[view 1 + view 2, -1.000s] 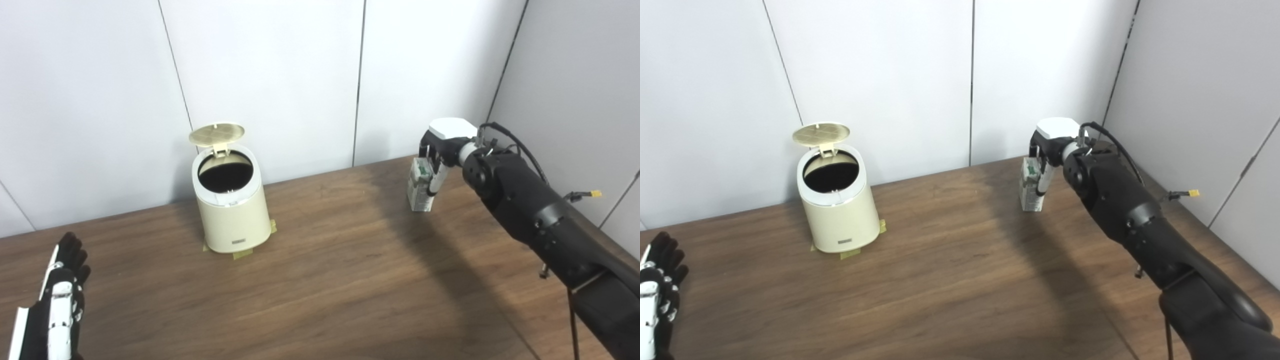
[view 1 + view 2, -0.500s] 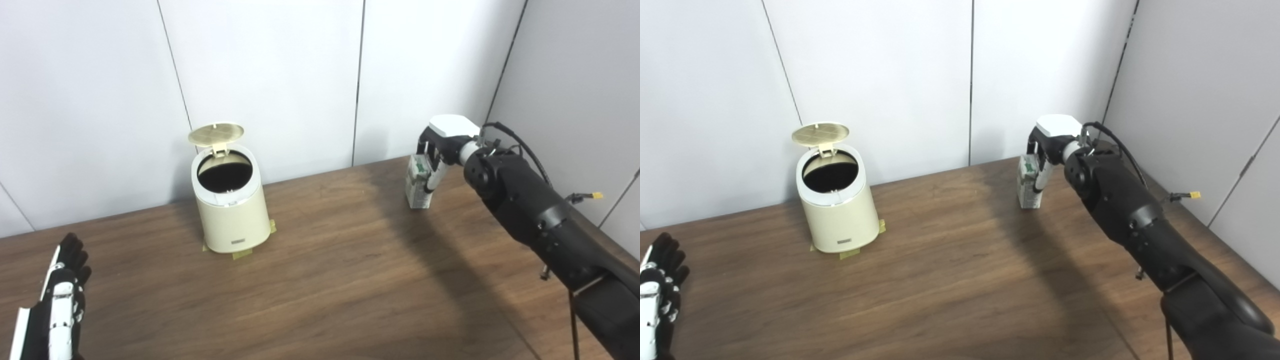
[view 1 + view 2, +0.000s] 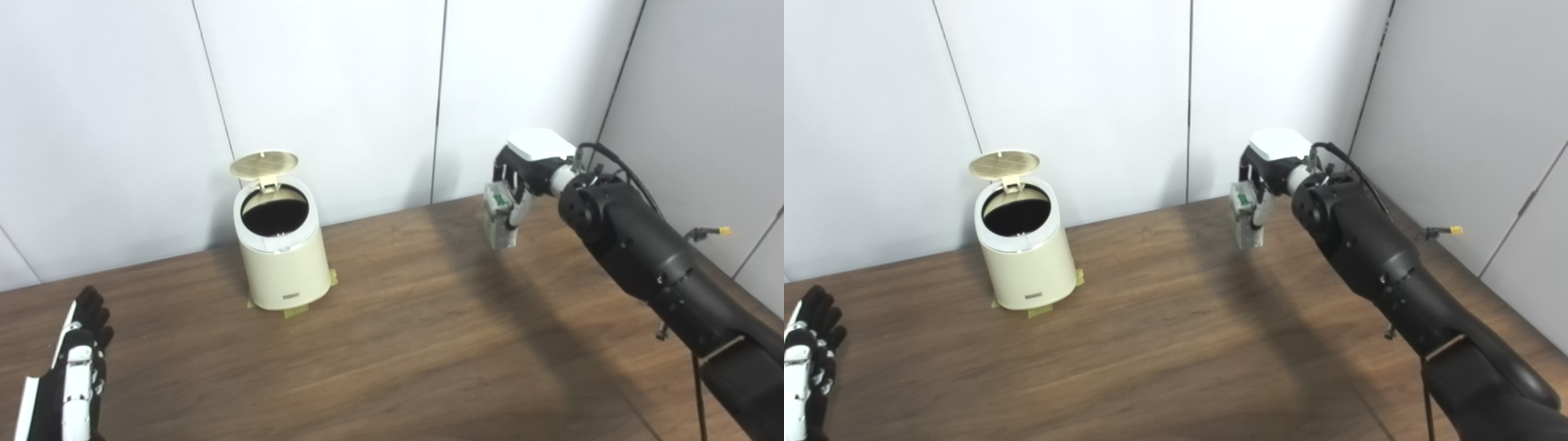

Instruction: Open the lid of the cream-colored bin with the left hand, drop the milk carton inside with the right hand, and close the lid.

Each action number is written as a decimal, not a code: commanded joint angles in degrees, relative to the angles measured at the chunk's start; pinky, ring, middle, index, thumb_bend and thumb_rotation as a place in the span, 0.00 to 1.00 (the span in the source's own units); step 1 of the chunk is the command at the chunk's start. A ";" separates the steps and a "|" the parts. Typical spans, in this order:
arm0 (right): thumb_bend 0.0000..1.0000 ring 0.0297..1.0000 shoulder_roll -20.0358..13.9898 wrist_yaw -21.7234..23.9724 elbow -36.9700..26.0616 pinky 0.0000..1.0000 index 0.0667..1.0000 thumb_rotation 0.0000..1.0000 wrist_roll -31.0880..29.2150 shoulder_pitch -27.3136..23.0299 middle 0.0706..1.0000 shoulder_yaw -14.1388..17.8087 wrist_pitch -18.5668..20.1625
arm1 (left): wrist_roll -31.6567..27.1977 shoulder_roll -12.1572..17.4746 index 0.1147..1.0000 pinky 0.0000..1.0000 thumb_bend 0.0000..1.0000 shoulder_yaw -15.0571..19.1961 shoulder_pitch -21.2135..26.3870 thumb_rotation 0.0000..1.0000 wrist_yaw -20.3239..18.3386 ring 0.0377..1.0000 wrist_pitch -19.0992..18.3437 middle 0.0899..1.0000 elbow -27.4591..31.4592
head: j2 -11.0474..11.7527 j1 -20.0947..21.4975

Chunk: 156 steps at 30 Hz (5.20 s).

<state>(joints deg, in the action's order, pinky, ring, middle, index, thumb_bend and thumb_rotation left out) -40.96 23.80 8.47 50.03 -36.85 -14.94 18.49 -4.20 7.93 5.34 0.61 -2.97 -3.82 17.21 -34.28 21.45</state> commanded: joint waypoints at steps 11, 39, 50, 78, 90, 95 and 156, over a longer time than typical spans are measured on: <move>0.53 0.38 2.00 1.03 -9.98 0.31 0.47 0.00 0.34 -6.78 0.41 1.60 0.20 | 2.45 -0.50 0.98 1.00 0.26 -0.77 2.20 1.00 0.68 1.00 2.74 0.99 0.08 | 0.36 -1.27; 0.52 0.37 16.31 1.91 -19.19 0.30 0.49 0.00 -0.85 -12.62 0.44 -0.14 -4.61 | 4.59 -1.87 0.99 1.00 0.18 -1.28 2.18 1.00 1.53 1.00 5.28 0.98 -3.13 | 1.25 -5.08; 0.51 0.37 21.42 -2.42 -13.35 0.25 0.50 0.00 -1.58 -14.47 0.42 -0.94 -8.74 | 5.71 -2.22 0.99 1.00 0.19 -1.20 1.96 1.00 2.11 1.00 5.37 0.98 -3.18 | 1.44 -5.88; 0.52 0.37 24.20 -20.48 0.58 0.24 0.49 0.00 0.75 -16.33 0.44 -3.27 -20.21 | 7.03 -3.26 0.99 1.00 0.21 -2.58 1.25 1.00 2.91 1.00 5.31 0.98 -3.25 | 2.55 -9.83; 0.52 0.41 22.92 -27.32 2.24 0.32 0.48 0.00 5.23 -13.32 0.41 -5.46 -25.80 | 7.17 -3.37 1.00 1.00 0.24 -3.08 0.87 1.00 2.77 1.00 5.35 0.99 -2.77 | 2.30 -11.01; 0.52 0.41 22.92 -30.10 2.72 0.31 0.48 0.00 5.70 -11.38 0.40 -5.64 -27.93 | 7.32 -3.52 0.99 1.00 0.24 -3.33 0.73 1.00 2.80 1.00 5.67 0.99 -2.65 | 2.15 -11.36; 0.59 0.38 26.89 -49.89 0.80 0.34 0.47 0.21 0.93 -5.25 0.41 0.62 -33.30 | 7.70 -3.18 0.99 1.00 0.25 -3.55 0.65 1.00 2.62 1.00 6.07 0.99 -3.96 | 2.79 -12.74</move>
<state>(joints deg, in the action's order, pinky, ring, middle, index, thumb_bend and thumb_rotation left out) -14.67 -23.12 11.04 53.18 -41.70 -15.63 -13.00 3.02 4.34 1.93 -0.04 -0.42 -0.81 12.31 -31.47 8.71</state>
